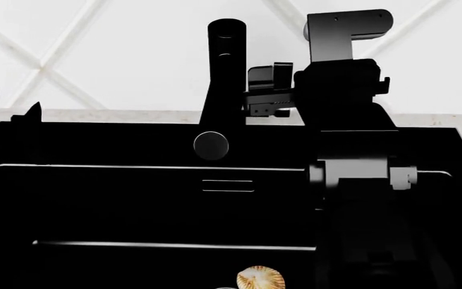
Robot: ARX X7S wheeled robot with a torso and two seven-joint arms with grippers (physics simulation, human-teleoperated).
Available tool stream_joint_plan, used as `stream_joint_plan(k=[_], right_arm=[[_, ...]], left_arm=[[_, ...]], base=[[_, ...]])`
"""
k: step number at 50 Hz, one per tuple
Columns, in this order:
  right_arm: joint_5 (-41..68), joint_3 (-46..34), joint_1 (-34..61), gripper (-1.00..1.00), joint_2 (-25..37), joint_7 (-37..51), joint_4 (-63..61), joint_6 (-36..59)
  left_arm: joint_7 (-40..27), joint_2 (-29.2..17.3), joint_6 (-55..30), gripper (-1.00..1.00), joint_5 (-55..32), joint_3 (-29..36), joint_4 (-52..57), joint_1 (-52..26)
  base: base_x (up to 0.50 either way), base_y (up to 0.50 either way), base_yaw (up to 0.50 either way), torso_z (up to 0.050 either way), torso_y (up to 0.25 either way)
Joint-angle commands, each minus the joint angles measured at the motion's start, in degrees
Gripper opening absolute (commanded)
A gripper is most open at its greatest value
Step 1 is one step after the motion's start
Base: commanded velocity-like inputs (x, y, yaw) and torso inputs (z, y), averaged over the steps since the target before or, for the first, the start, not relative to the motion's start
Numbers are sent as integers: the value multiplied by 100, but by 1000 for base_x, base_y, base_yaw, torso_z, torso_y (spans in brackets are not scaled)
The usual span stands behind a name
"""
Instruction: Turn on the sink faucet.
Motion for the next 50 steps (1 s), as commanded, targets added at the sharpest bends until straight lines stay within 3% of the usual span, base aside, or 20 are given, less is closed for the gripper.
stream_joint_plan(k=[1, 17, 50], right_arm=[[-326, 298, 78, 100, -60, -47, 73, -38], [-401, 366, 134, 100, -84, 5, 73, -160], [-431, 690, 188, 100, 39, 561, 73, -142]], left_arm=[[98, -109, 352, 100, 17, -87, 150, 174], [73, -68, 412, 100, 54, 32, 287, 252], [29, -87, 408, 100, -25, 14, 341, 428]], base=[[0, 0, 0, 0, 0], [0, 0, 0, 5, -145], [0, 0, 0, 0, -1]])
